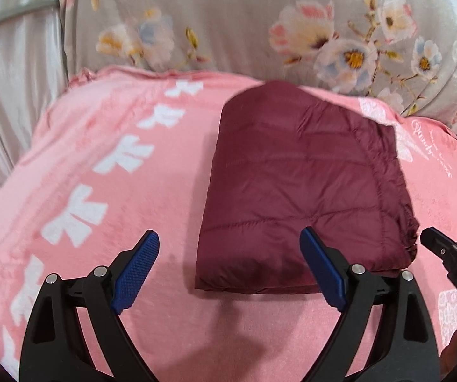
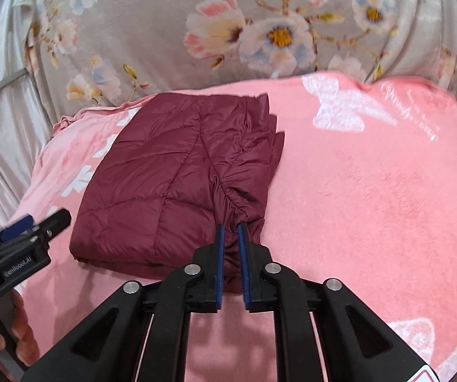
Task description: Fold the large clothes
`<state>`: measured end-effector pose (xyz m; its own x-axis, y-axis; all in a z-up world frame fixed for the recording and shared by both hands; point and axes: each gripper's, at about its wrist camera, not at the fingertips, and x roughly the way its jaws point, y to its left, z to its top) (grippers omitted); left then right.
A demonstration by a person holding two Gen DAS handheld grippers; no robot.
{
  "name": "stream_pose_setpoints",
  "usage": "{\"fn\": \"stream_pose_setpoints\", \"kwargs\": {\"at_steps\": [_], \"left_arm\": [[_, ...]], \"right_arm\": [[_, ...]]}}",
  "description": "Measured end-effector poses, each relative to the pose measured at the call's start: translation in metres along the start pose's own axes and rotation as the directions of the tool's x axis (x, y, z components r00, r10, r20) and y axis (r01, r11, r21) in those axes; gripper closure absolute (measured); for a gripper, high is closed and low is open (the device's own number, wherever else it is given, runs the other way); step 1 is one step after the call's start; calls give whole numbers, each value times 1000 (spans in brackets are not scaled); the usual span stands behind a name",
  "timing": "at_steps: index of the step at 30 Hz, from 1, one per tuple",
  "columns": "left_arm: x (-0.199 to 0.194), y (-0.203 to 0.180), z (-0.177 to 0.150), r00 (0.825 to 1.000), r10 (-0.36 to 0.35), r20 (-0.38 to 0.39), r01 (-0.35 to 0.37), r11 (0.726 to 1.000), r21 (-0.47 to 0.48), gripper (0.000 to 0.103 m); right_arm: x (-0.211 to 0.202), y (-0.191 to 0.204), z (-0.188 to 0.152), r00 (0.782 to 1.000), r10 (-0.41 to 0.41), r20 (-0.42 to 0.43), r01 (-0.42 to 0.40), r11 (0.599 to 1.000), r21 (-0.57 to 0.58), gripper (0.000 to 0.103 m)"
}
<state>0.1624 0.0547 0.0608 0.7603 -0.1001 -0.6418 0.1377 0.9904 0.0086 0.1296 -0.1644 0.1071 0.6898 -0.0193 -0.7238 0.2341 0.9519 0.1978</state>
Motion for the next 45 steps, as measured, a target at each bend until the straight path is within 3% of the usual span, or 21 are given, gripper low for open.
{"fn": "stream_pose_setpoints", "kwargs": {"at_steps": [2,5,13,22,29,45], "left_arm": [[-10,-7,-4,999,30,44,-31,999,10,9],[-16,-15,-15,996,28,80,-28,1000,-2,5],[-6,-38,-67,998,40,46,-40,999,9,5],[-4,-36,-74,995,93,34,-93,996,-10,5],[-8,-35,-76,995,81,56,-81,997,-10,5],[-6,-43,-75,995,88,56,-90,996,29,5]], "right_arm": [[-5,6,-10,999,-22,39,24,999,-43,73],[-9,10,-25,997,-36,74,42,995,-86,67],[-13,5,-58,998,-58,38,60,997,-47,51],[-9,11,-64,994,-99,39,102,992,-71,50],[-8,25,-70,996,-88,26,90,992,-94,50],[-5,17,-69,997,-82,13,83,995,-64,50]]}}
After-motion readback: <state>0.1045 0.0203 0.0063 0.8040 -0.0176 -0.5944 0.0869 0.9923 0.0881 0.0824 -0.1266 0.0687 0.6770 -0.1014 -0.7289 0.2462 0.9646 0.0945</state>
